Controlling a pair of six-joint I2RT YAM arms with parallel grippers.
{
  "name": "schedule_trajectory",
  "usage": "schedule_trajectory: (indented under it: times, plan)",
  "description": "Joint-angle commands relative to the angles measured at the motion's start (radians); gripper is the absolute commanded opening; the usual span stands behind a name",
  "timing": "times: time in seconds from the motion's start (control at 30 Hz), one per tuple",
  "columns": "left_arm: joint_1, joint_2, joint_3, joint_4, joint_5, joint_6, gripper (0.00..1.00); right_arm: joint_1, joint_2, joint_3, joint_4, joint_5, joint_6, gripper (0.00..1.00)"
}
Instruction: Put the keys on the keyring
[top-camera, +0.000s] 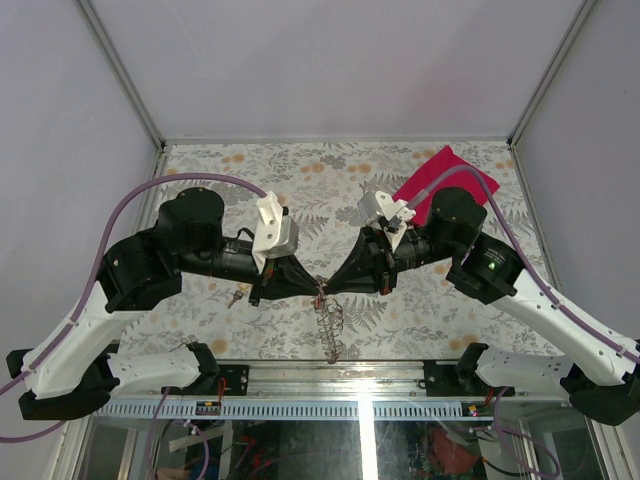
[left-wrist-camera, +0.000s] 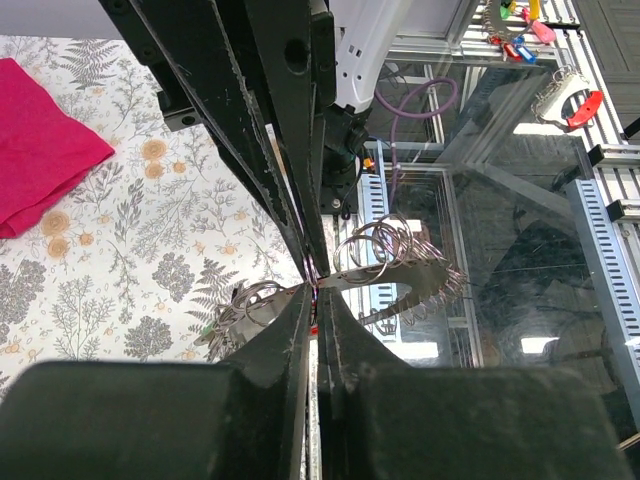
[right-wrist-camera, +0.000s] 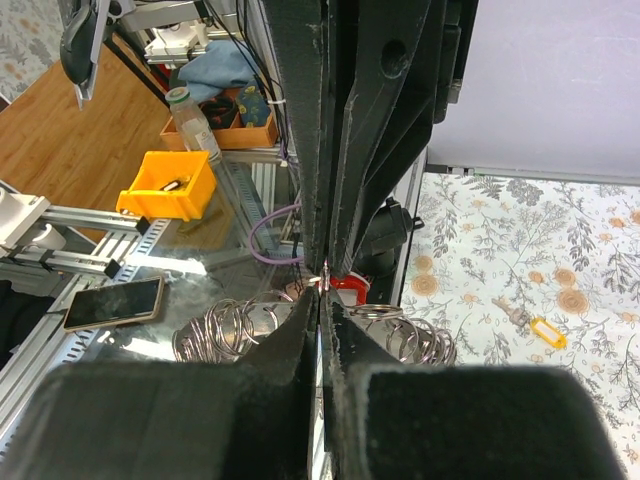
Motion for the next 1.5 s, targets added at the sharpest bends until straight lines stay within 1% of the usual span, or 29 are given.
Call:
schedule_trajectory:
  times: [0.0, 0.37, 0.53, 0.6, 0.87, 1.07, 1.1, 1.27, 1.33, 1.47]
  plan:
    - [-0.005, -0.024, 0.007, -0.003, -0.003, -0.011, 0.03, 0.005, -0.042, 0.009, 0.102, 0.021, 0.017, 0.00]
    - [-0.005, -0.037, 0.002, 0.003, -0.036, -0.008, 0.02, 0.005, -0.077, -0.019, 0.182, 0.086, 0.060, 0.00]
    - [-0.005, -0.052, -0.018, 0.034, -0.050, -0.017, 0.10, 0.005, -0.097, -0.042, 0.234, 0.120, 0.095, 0.00]
    - [-0.005, -0.054, -0.023, 0.040, -0.048, -0.020, 0.10, 0.006, -0.102, -0.053, 0.260, 0.129, 0.114, 0.00]
    - [-0.005, -0.057, -0.026, 0.055, -0.049, -0.025, 0.10, 0.005, -0.100, -0.074, 0.321, 0.138, 0.154, 0.00]
    - [-0.005, -0.068, -0.026, 0.077, -0.085, -0.026, 0.10, 0.006, -0.090, -0.069, 0.316, 0.120, 0.158, 0.00]
    - [-0.005, -0.075, -0.027, 0.084, -0.094, -0.025, 0.11, 0.006, -0.088, -0.064, 0.304, 0.115, 0.152, 0.00]
    - [-0.005, -0.123, -0.029, 0.138, -0.158, -0.013, 0.22, 0.005, -0.065, -0.025, 0.231, 0.051, 0.126, 0.00]
    - [-0.005, -0.126, -0.021, 0.150, -0.151, 0.001, 0.25, 0.005, -0.052, -0.011, 0.205, 0.026, 0.119, 0.00]
    - [-0.006, -0.116, -0.008, 0.169, -0.096, 0.023, 0.30, 0.005, -0.035, -0.006, 0.214, -0.018, 0.139, 0.00]
